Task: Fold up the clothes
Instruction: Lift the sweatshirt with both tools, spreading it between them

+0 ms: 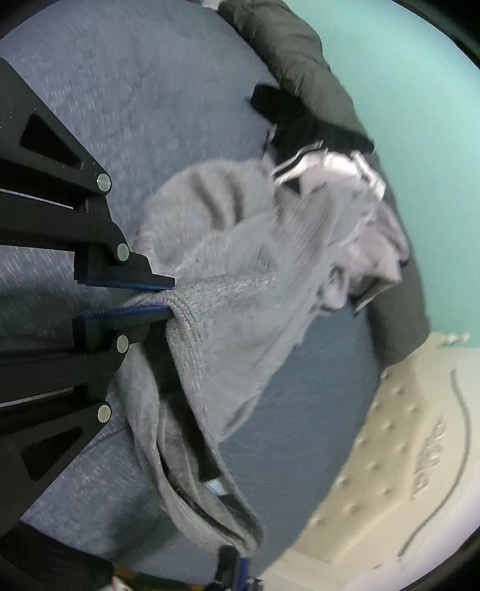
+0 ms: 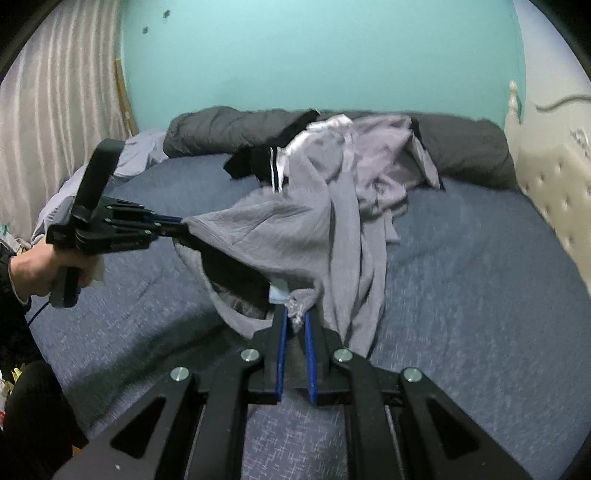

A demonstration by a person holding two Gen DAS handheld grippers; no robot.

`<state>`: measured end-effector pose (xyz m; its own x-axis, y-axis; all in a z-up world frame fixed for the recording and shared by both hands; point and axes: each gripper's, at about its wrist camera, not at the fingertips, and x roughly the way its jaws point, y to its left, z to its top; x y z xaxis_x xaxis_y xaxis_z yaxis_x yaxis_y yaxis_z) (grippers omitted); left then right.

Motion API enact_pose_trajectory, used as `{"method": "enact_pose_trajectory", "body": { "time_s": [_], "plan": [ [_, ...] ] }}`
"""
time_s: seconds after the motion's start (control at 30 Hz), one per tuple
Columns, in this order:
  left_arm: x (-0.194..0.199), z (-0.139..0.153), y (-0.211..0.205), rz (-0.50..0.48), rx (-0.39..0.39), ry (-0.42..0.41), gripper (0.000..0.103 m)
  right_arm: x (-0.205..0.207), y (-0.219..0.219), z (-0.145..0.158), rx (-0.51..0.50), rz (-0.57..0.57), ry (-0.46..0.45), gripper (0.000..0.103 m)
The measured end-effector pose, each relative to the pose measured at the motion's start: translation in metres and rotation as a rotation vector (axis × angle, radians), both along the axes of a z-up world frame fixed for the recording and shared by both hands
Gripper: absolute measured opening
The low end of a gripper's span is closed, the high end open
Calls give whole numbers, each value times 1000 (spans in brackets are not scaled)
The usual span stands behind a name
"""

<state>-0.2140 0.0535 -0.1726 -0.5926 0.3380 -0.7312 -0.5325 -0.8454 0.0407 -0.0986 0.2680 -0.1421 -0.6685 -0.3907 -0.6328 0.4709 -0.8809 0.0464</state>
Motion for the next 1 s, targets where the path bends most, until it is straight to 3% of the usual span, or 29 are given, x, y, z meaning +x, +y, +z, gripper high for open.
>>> {"method": "enact_pose_trajectory", "body": {
  "time_s": [0.33,0.53,0.77,0.87,1.0],
  "plan": [
    [40,114,-65,85,93,162,7,18,-33,105,13,65,196,9],
    [69,177,-94,91,121,234,7,32,-53,175,39,92,326,8],
    [119,245,-133,96,220,307,7,65,-63,263,57,138,484,8],
    [128,251,-138,91,238,284,7,68,-67,265,54,155,464,8],
    [128,207,-137,99,214,194,7,64,-76,217,85,171,360,8]
  ]
}}
